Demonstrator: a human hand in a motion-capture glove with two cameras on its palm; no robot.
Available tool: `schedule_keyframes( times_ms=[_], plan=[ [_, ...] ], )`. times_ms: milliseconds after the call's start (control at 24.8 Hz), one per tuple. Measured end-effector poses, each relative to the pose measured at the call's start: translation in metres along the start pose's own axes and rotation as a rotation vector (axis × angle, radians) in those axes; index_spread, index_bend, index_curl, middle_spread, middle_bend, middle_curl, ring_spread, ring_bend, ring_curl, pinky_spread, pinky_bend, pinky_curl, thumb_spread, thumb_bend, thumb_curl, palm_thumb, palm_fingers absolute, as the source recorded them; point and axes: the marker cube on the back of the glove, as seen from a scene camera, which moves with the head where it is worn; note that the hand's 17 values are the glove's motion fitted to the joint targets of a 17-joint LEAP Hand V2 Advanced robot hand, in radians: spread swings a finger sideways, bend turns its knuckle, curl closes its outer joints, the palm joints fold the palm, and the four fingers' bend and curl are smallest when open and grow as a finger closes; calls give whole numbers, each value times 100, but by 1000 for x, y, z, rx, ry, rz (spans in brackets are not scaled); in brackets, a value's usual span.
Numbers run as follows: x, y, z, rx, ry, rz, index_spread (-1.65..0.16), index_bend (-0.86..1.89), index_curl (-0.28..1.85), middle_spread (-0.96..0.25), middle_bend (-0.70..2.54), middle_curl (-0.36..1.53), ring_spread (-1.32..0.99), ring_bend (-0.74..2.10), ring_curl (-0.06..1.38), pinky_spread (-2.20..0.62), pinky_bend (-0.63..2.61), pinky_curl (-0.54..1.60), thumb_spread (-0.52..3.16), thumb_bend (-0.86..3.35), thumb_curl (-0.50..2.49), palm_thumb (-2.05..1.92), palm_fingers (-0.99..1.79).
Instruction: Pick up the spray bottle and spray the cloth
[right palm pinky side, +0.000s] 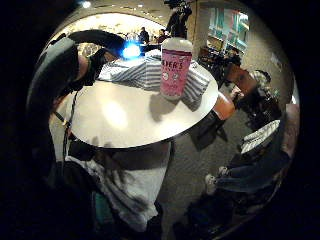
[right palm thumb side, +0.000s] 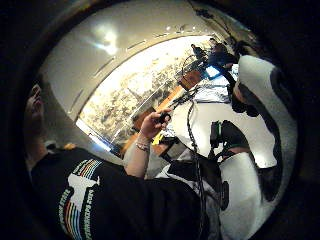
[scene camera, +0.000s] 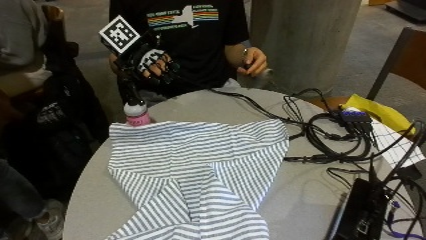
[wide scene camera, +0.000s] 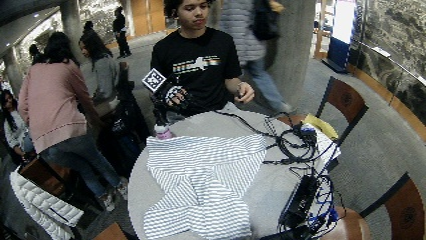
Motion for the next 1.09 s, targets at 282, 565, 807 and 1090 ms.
schedule_keyframes(
  times_ms=[282, 565, 807, 1090],
  plan=[
    [-3, 5, -5, -65, 70, 20, -16, 25, 21, -4, 44, 22, -6, 46, 23, -1, 31, 18, 51, 41, 23, 77, 113],
    [0, 2, 1, -101, 87, 27, -20, 21, 28, -5, 43, 28, -7, 44, 28, 0, 28, 22, 67, 34, 29, 80, 110],
    [0, 5, 2, -134, 81, 24, -22, 17, 31, -5, 40, 31, -7, 39, 29, 2, 26, 25, 75, 29, 33, 84, 107],
    [5, 3, 3, -126, 113, 41, -24, 15, 32, -5, 39, 34, -7, 32, 30, 4, 23, 27, 83, 23, 36, 85, 105]
  ],
)
